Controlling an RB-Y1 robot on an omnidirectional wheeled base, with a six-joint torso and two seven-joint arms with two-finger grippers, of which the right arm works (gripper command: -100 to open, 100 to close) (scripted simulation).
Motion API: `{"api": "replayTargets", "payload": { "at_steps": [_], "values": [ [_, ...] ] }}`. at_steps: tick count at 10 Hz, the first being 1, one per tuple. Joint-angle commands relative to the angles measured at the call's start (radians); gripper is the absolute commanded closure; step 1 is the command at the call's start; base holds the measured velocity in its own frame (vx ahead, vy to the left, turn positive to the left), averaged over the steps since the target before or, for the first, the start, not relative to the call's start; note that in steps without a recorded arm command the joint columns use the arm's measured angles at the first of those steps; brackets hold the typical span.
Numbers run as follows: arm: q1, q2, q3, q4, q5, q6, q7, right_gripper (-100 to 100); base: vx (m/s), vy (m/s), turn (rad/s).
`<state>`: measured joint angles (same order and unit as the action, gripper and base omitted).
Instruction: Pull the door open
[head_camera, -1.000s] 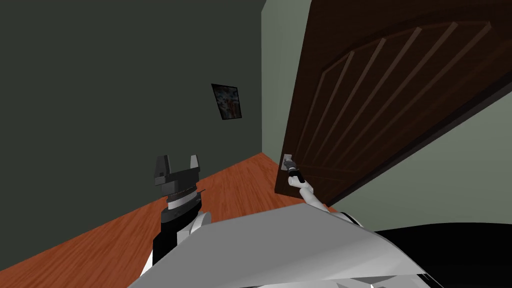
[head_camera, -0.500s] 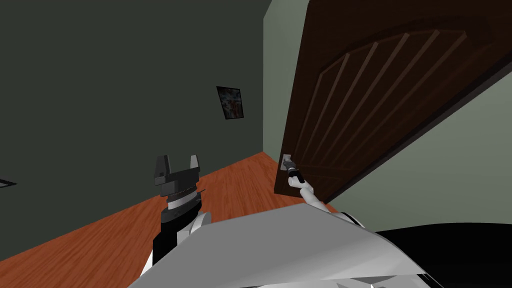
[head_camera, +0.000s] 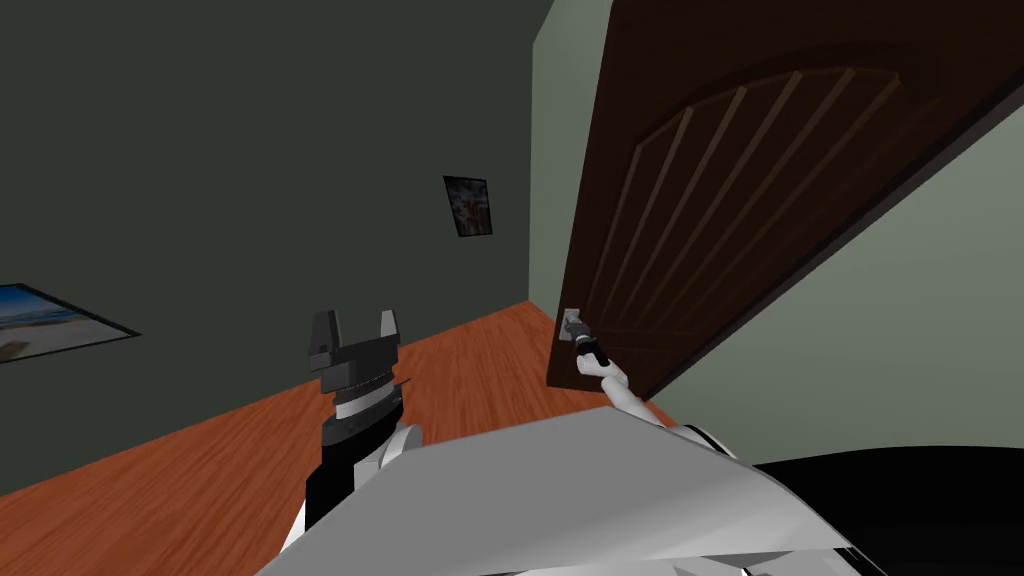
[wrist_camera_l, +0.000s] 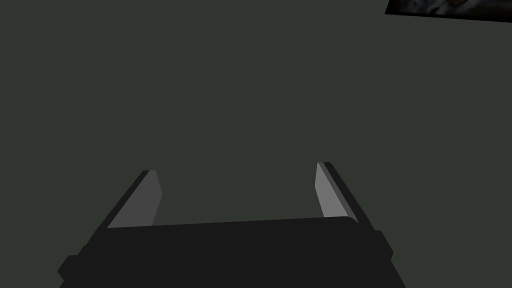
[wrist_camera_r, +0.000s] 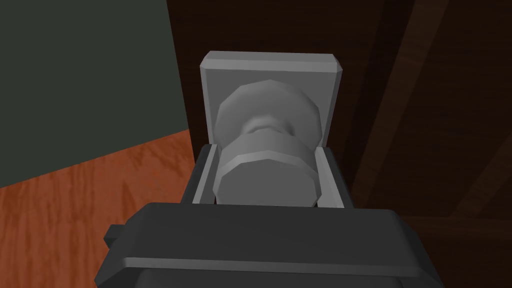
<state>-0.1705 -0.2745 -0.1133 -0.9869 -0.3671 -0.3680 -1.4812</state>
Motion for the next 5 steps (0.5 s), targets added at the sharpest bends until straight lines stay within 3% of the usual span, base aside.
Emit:
{"api": "replayTargets", "payload": {
  "at_steps": [1,5],
  "values": [
    [0.005,-0.007,0.022,-0.01,0.005,-0.003,-0.018,100,-0.192,-0.08,0.113],
    [0.014,-0.023,0.058,-0.024,0.014,-0.005,-0.051,100,-0.191,-0.067,0.084]
  ]
}}
